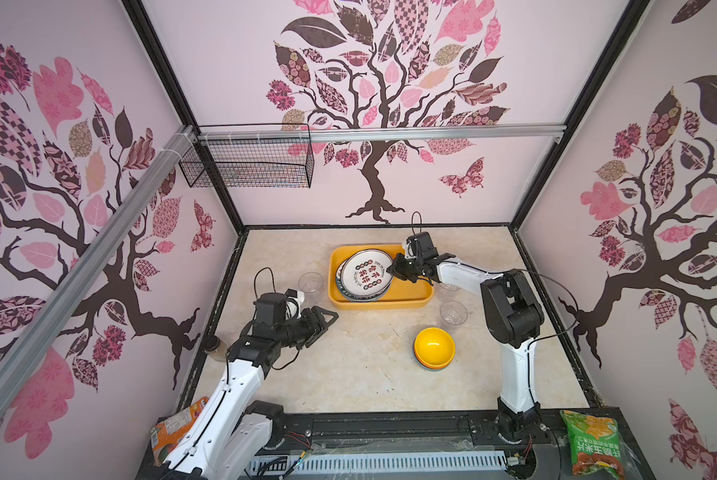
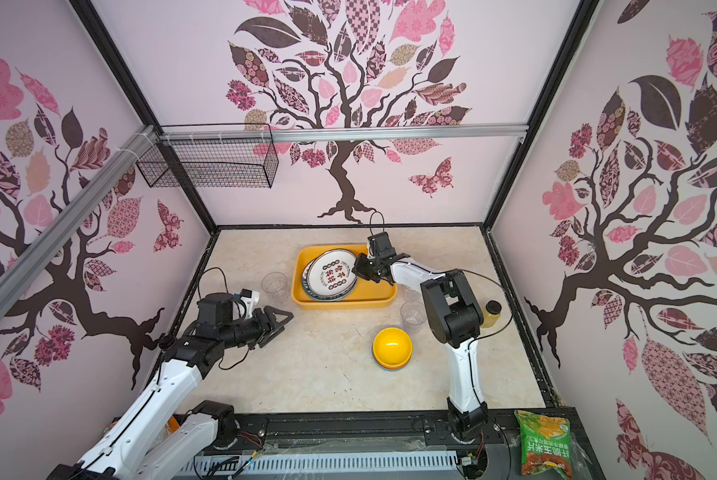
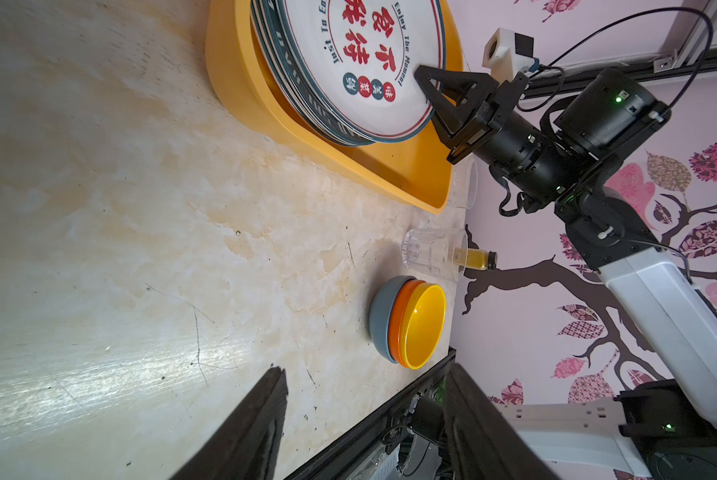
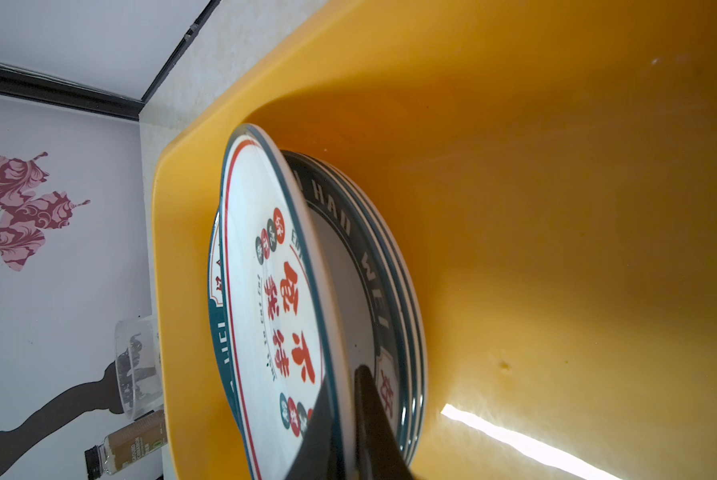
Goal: Place the mixed dishes into the plastic bin
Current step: 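Lower the plate onto the stacked plates and open the right gripper, then move the right gripper to the bowl stack while the left gripper approaches it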
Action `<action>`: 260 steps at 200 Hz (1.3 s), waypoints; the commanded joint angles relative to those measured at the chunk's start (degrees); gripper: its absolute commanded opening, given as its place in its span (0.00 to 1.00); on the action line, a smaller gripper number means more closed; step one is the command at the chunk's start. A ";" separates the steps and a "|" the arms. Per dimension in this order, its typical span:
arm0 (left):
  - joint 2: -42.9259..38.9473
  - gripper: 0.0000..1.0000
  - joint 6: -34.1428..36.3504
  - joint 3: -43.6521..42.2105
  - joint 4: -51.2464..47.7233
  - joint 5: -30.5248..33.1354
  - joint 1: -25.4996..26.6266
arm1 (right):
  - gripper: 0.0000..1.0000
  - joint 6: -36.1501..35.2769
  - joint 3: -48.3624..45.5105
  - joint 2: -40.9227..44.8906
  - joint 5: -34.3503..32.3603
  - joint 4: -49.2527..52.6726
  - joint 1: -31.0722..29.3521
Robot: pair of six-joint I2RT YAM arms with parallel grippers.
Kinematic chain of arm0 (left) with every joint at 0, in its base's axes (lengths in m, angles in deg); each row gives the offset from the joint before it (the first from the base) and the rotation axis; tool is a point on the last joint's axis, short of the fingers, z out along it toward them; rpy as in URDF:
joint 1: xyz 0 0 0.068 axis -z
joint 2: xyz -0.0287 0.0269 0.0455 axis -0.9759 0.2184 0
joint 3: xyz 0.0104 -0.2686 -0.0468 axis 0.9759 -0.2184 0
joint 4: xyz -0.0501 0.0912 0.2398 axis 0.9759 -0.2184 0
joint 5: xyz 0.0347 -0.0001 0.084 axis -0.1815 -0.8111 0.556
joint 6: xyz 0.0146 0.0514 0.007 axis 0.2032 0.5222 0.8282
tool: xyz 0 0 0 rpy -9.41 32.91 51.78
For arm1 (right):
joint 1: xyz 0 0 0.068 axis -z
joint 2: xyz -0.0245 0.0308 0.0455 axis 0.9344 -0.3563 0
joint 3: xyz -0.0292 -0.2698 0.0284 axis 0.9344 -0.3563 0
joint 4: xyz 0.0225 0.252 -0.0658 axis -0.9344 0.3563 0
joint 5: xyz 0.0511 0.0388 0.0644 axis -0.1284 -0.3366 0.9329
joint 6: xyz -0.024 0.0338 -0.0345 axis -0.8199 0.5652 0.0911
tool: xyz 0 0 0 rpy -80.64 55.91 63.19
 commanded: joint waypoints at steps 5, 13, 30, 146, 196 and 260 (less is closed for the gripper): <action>-0.88 0.63 -0.21 -1.47 0.65 0.19 -0.24 | 0.07 -0.05 2.94 -2.38 1.20 -0.35 -0.07; -0.83 0.63 -0.27 -1.48 0.71 0.24 -0.18 | 0.10 -0.18 2.99 -2.31 1.04 -0.04 -0.07; -0.86 0.63 -0.28 -1.48 0.84 0.22 -0.18 | 0.13 -0.89 3.16 -2.03 0.12 1.24 -0.07; -0.76 0.63 -0.36 -1.85 1.25 -0.02 -0.17 | 0.23 -5.68 7.22 -2.31 -6.29 10.33 -1.08; -0.96 0.63 -0.65 -2.18 1.26 0.15 -0.25 | 0.23 -5.50 7.13 -2.68 -5.80 10.10 -1.56; -1.20 0.63 -0.28 -2.18 1.29 0.24 -0.20 | 0.24 -6.38 5.93 0.12 -6.66 11.03 -1.59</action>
